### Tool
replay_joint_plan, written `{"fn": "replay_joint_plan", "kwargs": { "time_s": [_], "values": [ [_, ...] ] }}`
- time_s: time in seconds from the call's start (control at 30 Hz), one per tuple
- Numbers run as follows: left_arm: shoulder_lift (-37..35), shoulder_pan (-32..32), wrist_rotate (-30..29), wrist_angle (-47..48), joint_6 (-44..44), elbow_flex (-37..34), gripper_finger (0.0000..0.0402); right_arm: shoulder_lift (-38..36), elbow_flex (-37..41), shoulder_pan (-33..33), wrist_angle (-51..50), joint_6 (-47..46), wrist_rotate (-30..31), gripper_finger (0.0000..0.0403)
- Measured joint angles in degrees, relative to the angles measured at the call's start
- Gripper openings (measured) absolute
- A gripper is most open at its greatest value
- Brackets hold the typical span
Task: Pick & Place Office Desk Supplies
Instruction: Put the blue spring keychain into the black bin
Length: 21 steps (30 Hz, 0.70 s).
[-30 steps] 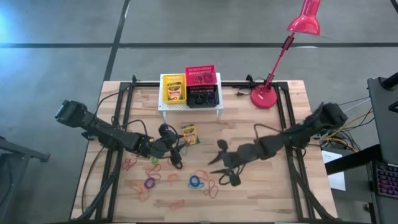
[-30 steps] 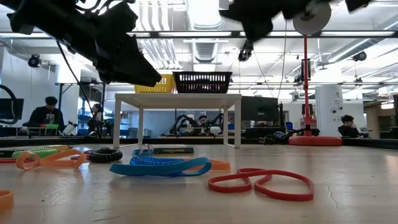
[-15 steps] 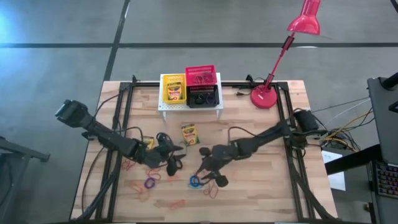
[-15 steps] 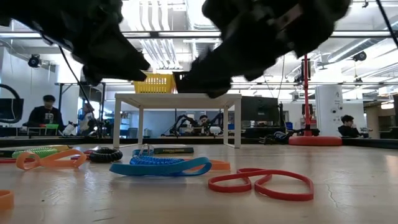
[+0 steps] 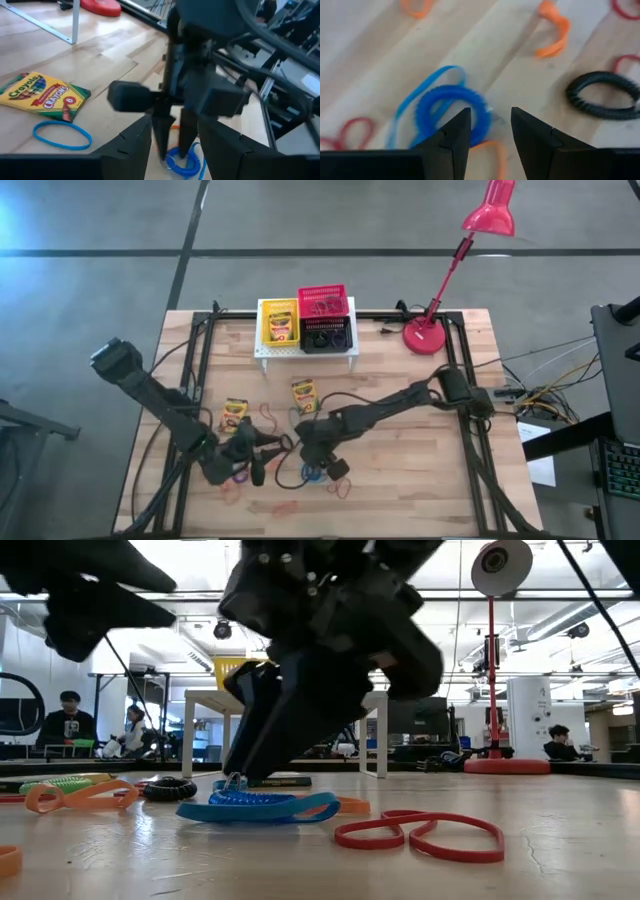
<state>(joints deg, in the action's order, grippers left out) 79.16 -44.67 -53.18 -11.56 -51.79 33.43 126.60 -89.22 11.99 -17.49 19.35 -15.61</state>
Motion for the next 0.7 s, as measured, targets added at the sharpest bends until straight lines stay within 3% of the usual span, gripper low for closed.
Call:
{"fn": "replay_joint_plan", "kwargs": {
  "time_s": [0.2, 0.4, 0.53, 0.7],
  "values": [
    [1.91, -1.53, -3.44, -0.94, -2.68, 0.09, 0.0165, 2.74, -4.17, 0.12, -3.26, 3.09, 1.45, 0.0102],
    [4.9, -1.31, -3.44, -1.24, -3.29, 0.09, 0.0165, 1.49, -4.79, 0.11, -6.32, 2.8, 1.67, 0.0019],
    [5.43, -0.76, -3.79, -0.71, -0.36, 0.04, 0.0165, -2.32, -4.61, 0.0, -6.73, 2.4, 2.98, 0.0011],
    [4.63, 1.41, -4.29, -0.2, 10.22, 0.04, 0.0165, -10.29, -3.07, 0.01, -9.5, 0.65, 17.17, 0.0009]
  ]
}}
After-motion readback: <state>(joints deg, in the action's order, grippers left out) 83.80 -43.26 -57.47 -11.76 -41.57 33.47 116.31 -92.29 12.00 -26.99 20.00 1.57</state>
